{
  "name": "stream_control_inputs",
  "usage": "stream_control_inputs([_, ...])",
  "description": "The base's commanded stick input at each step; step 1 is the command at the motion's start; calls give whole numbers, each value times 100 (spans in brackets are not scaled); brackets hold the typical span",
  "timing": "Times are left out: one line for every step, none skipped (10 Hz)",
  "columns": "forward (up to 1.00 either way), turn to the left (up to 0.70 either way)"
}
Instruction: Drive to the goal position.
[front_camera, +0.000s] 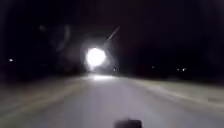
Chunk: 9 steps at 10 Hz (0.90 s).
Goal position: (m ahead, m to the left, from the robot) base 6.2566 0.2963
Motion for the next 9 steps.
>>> stream_control_inputs([100,0])
stream_control_inputs([100,0])
stream_control_inputs([100,0])
stream_control_inputs([100,0])
stream_control_inputs([100,0])
stream_control_inputs([100,0])
stream_control_inputs([100,0])
stream_control_inputs([100,0])
stream_control_inputs([100,0])
